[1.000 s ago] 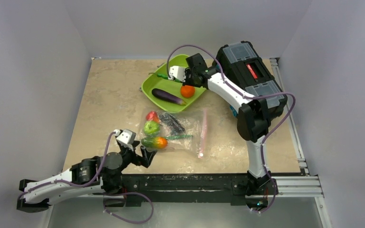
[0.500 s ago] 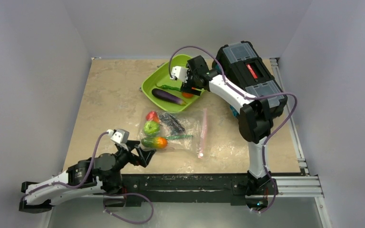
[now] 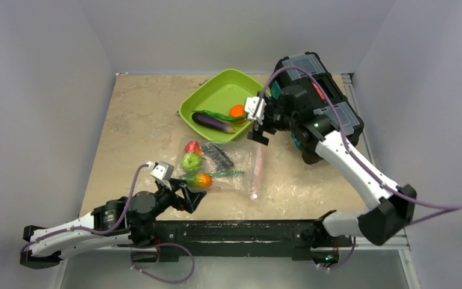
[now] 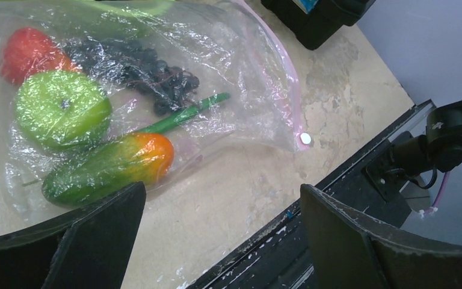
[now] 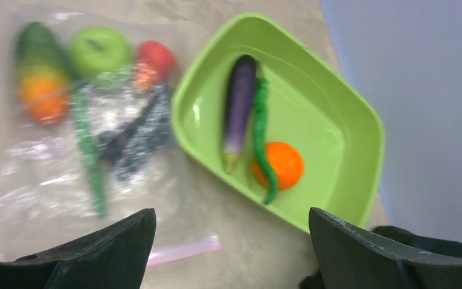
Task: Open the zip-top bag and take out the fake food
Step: Pick up the fake vegetable from the zipper food storage bag.
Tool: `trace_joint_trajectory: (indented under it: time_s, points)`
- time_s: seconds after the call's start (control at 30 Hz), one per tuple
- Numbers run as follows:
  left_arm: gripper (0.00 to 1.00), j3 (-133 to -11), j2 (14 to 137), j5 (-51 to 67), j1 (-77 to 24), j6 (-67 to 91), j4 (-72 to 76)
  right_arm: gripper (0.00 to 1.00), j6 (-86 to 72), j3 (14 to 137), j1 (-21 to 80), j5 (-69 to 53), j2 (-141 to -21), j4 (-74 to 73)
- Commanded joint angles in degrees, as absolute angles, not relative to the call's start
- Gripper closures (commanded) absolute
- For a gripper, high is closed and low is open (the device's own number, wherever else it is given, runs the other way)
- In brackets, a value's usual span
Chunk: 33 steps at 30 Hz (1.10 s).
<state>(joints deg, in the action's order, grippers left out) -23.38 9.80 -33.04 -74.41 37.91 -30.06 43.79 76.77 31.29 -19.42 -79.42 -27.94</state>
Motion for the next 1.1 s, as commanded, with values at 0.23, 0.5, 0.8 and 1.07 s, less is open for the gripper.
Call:
trace_joint_trajectory:
  time_s: [0.23, 0.5, 0.8, 1.07]
  points:
    - [0.00, -26.1, 16.2, -31.6, -74.6, 36.5, -25.0, 0.01, 47.5, 56.3, 27.7, -42.2, -63.7, -32.1]
    - [0.00, -25.9, 16.4, -32.8, -74.6, 35.2, -25.9, 0.01, 54.4, 50.6, 27.3, -42.2, -61.2, -36.2]
    - [0.04, -32.1, 22.4, -34.7, -73.8, 31.2, -30.9, 0.02, 64.4, 44.9, 27.3, -37.2, -56.5, -37.2]
    - [0.08, -35.2, 29.2, -18.5, -58.6, 27.3, -28.8, 0.04, 69.8, 41.3, 27.3, -31.5, -58.1, -35.5]
